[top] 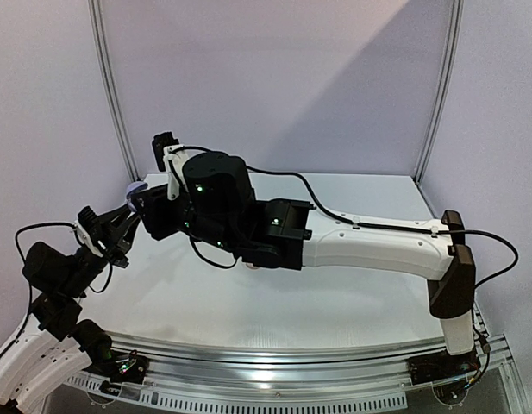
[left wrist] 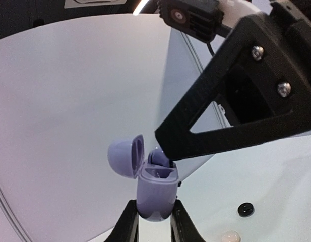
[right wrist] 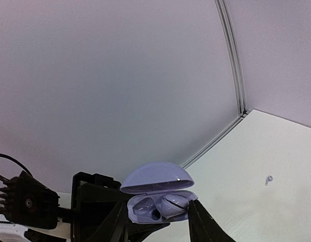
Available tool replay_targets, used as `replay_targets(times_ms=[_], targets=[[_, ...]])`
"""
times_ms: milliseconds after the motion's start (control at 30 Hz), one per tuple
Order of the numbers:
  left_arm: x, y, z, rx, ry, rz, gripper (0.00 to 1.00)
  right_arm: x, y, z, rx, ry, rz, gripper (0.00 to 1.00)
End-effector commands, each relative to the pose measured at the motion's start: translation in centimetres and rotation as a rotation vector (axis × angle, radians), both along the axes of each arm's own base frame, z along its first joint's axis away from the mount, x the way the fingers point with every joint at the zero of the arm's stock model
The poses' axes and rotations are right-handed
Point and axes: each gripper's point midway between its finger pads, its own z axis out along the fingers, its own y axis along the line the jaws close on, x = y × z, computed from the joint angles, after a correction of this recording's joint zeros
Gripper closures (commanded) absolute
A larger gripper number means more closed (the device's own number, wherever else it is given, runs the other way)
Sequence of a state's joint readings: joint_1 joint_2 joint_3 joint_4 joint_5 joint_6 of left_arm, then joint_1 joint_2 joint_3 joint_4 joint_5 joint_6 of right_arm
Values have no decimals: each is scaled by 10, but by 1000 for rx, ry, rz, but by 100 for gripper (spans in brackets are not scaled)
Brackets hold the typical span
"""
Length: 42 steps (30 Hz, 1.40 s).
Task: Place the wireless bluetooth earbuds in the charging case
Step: Insert the right earbud into the right side groove of the charging case.
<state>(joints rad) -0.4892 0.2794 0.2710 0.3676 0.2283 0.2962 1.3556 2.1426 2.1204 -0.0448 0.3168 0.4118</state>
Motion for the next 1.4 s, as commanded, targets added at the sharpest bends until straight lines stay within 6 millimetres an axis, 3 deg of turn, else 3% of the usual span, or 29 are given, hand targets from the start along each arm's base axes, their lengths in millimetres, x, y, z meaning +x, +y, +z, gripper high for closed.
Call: replay_targets(times_ms=[0, 433, 533, 667, 967, 1367], targets=[[-10, 0, 18, -86, 40, -59, 100, 8, -22, -3, -78, -26, -71, 57], [-15, -9, 9, -89, 116, -138, 100, -11, -43, 45, -60, -169, 22, 54], [-24, -20, 4, -75, 146, -226, 100, -20, -57, 61, -55, -228, 63, 65], [-41, -34, -2, -61, 197, -373, 100, -33, -64, 67, -75, -247, 150, 79], [-54, -42, 6, -71, 217, -476, 100, -48, -48, 42, -126, -215, 266, 95], [-59, -47, 15, -103, 251, -547, 100, -49, -40, -7, -212, -149, 294, 99]])
